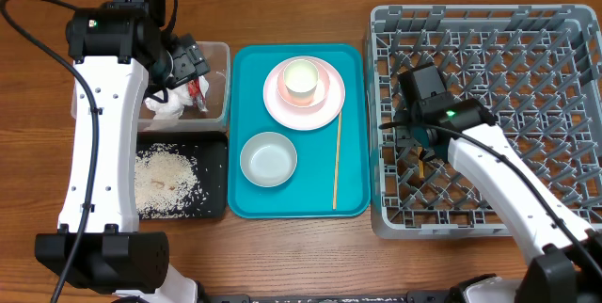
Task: Sort waste into correct bins and load items into the dishwasher
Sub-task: 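Carry the chopstick right and lower it into the dish rack, then open the right gripper to release the chopstick in the rack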
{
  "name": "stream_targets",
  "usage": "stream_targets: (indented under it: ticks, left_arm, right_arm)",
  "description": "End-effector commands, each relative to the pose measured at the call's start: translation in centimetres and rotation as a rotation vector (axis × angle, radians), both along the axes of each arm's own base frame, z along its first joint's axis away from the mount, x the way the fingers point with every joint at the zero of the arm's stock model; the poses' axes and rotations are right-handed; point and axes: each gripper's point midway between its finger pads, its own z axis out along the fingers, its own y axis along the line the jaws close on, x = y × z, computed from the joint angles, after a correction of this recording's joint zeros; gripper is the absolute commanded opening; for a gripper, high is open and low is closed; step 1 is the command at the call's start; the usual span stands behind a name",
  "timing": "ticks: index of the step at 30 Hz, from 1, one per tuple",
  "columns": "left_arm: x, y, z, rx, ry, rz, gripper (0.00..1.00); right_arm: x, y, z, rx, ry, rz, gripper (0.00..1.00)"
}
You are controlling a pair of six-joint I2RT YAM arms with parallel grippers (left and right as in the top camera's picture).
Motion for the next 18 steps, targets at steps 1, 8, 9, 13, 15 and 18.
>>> stream_targets:
  ticks: [1,8,9,13,15,18]
  left_arm:
    - [0.12,0.18,0.34,0.011,-0.012,0.001,1.00]
    - [0.12,0.18,0.34,0.011,-0.012,0.001,1.00]
    - [0.12,0.18,0.34,0.011,-0.012,0.002,1.00]
    - [0.12,0.18,0.34,0.011,-0.012,0.002,1.00]
    - [0.12,0.18,0.34,0.011,-0.012,0.001,1.00]
    - [0.12,0.18,0.34,0.011,-0.012,0.001,1.00]
  right_arm:
    - [0.30,0.06,-0.49,-0.016,0.014,0.044,0.04]
    - [0.27,0.06,-0.70,-0.026,0.024,0.064,0.04]
    - [0.27,0.06,-0.71,-0.026,0.024,0.064,0.04]
    - [0.28,0.06,-0.75,-0.027,0.025,0.064,0.04]
    - [0.27,0.06,-0.75,-0.026,0.025,0.063,0.04]
    - [0.26,0.07,-0.76,-0.023,0.024,0.057,0.04]
